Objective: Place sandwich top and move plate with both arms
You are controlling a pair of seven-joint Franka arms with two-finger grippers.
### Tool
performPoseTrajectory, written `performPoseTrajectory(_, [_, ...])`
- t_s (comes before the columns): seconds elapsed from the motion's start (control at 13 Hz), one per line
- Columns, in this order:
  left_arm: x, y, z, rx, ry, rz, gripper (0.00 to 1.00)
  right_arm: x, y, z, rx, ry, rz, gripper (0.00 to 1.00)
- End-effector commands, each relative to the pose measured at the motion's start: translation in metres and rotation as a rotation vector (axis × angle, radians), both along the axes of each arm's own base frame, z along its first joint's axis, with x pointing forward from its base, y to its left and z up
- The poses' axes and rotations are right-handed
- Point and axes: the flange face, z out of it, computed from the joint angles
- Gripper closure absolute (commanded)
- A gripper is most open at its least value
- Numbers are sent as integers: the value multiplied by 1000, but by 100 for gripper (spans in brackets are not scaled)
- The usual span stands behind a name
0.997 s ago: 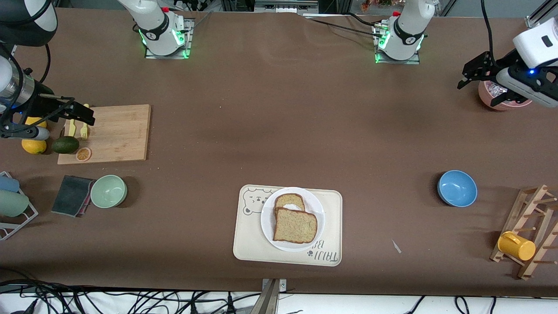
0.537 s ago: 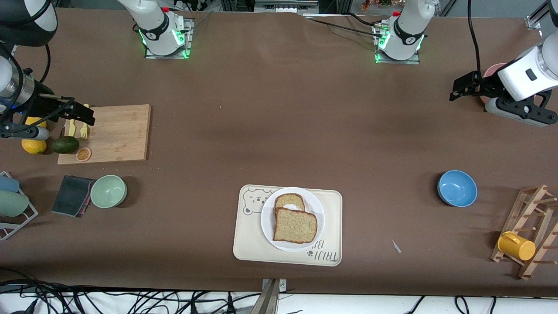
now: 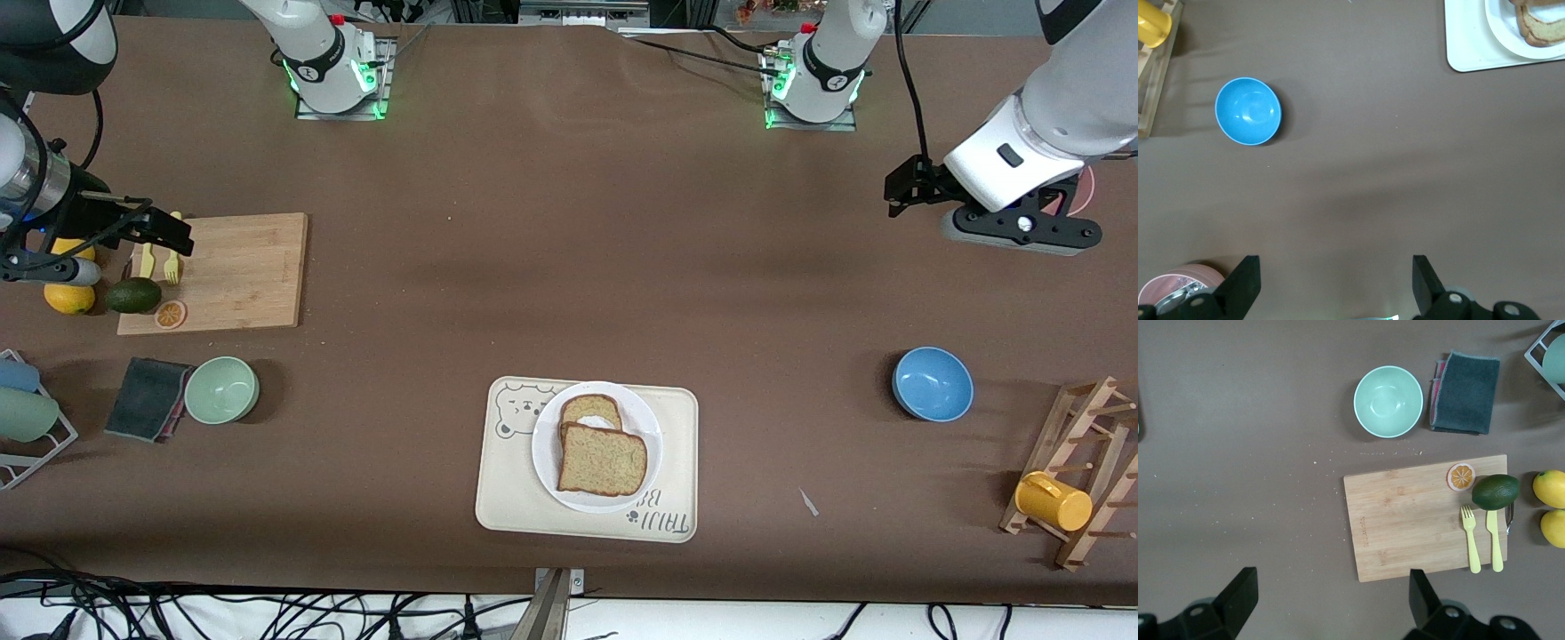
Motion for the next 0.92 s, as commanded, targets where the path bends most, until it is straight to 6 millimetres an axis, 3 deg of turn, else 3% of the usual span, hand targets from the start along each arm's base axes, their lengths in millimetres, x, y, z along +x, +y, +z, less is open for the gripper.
performPoseTrajectory(0.0, [12,38,3,-51,8,83,0,-3,-1,3,16,0,3,0])
performPoseTrajectory(0.15, [12,49,2,-82,13,114,0,-3,-1,3,16,0,3,0])
performPoseTrajectory(0.54, [8,30,4,-61,23,209,0,-4,-1,1,16,3,2,0])
performPoseTrajectory(0.84, [10,40,1,-64,30,226,0,-4,-1,1,16,4,2,0])
